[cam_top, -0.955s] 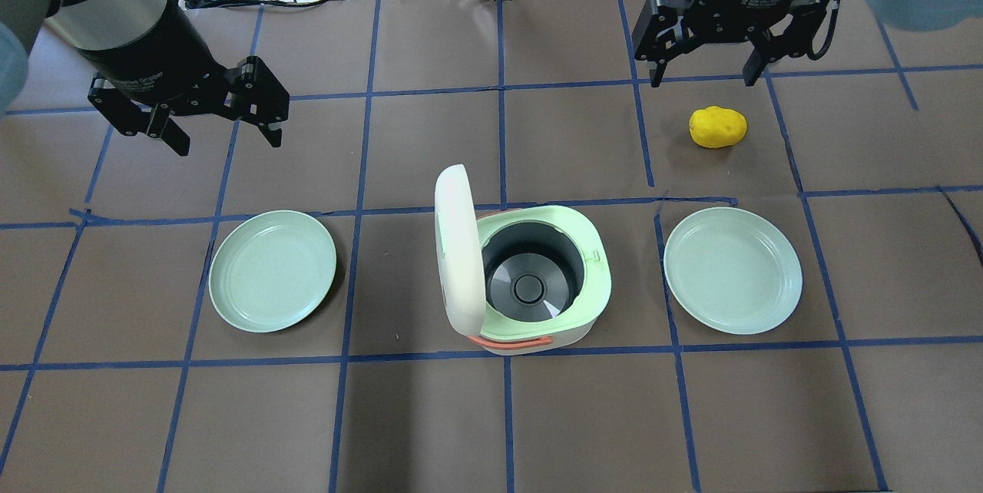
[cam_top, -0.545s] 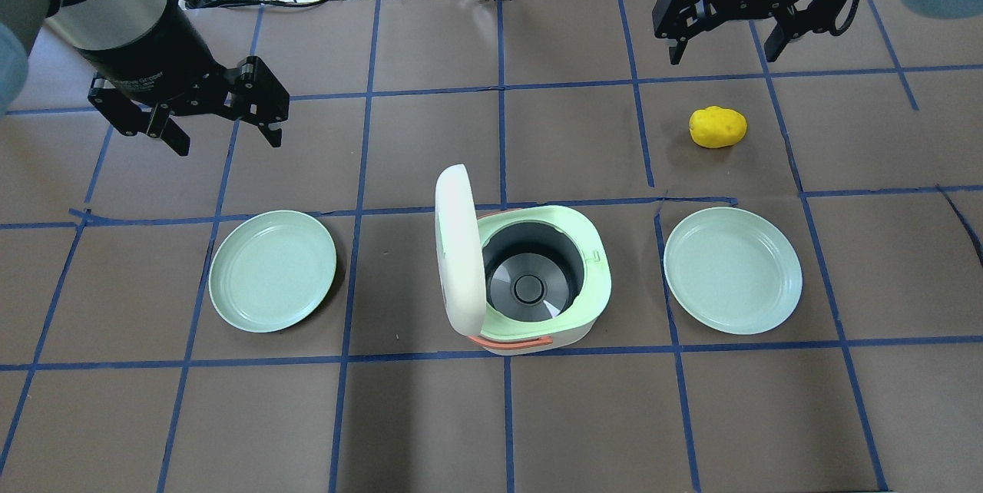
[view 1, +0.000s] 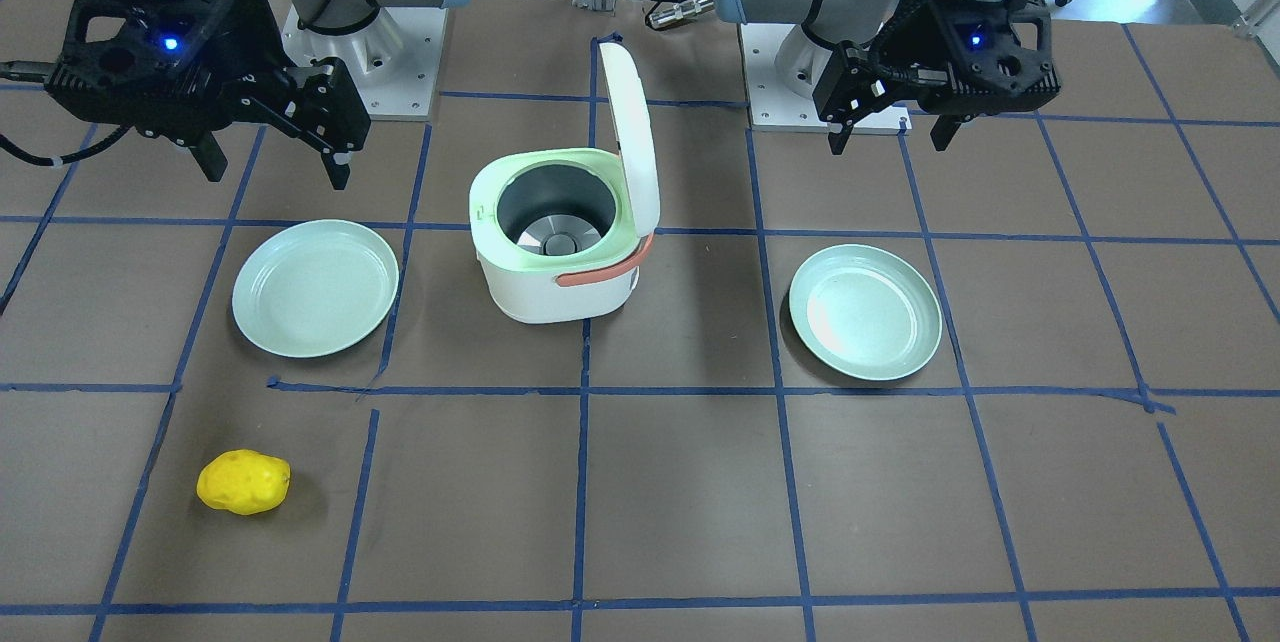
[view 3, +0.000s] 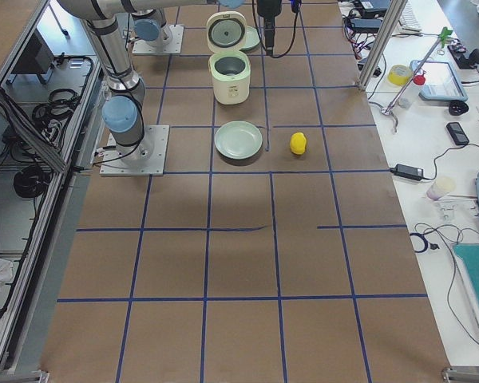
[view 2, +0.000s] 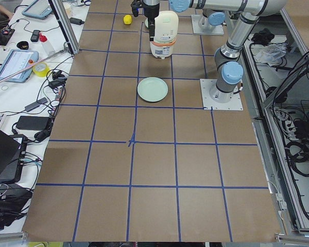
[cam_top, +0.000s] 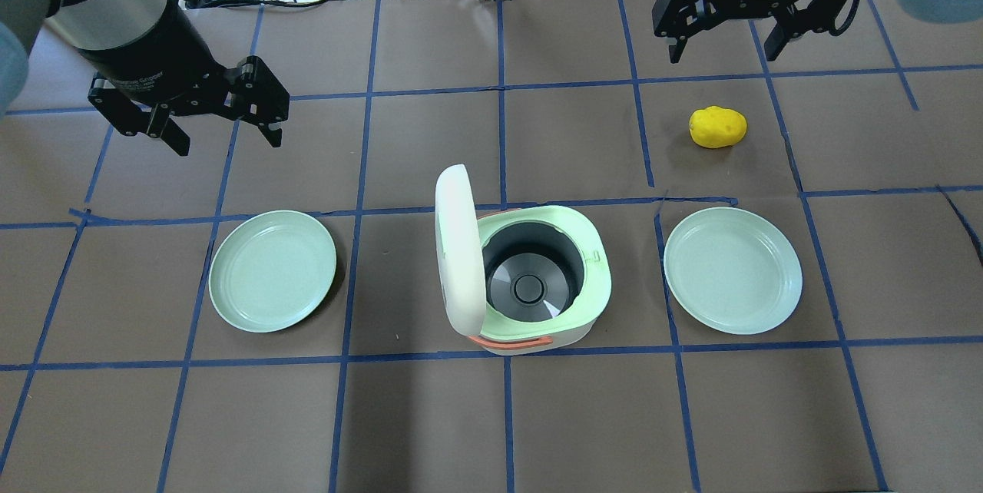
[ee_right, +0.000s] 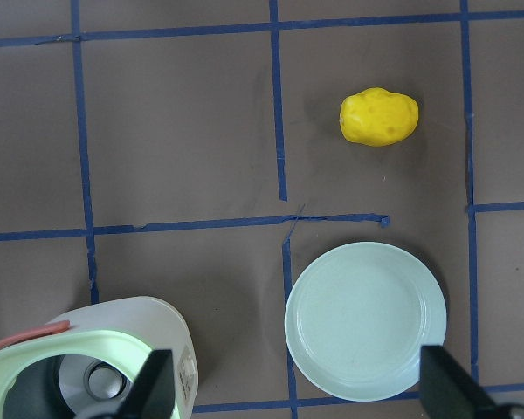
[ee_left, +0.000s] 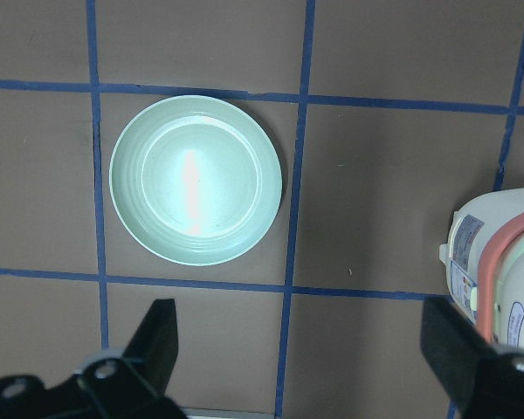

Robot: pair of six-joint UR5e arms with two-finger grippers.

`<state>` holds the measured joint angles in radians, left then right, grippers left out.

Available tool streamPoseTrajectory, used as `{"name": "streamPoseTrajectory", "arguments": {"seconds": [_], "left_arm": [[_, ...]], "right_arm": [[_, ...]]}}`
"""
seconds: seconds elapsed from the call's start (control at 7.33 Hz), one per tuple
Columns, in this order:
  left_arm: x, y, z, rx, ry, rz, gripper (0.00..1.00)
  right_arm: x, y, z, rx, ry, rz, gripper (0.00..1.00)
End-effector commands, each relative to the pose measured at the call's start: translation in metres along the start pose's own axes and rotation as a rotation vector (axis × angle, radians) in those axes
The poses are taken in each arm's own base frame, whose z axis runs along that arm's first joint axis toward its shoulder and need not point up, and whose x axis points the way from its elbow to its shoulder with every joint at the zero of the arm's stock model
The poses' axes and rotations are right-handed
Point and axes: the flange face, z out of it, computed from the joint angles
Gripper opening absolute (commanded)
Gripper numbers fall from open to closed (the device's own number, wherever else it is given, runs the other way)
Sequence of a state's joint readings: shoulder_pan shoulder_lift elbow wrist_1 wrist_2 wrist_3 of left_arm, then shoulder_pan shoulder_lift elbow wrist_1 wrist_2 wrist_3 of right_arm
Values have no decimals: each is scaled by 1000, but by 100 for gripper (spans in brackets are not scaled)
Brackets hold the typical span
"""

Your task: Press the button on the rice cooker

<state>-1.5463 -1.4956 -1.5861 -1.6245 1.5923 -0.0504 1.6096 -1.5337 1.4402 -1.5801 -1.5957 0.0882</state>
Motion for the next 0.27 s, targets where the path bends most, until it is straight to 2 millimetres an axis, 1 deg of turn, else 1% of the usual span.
{"name": "streamPoseTrajectory", "arguments": {"seconds": [0.0,0.14], "left_arm": [[0,0,0,0,0,0,100],[0,0,0,0,0,1,100]], "right_arm": [[0,0,0,-1,1,-3,100],[0,0,0,-1,1,-3,100]]}}
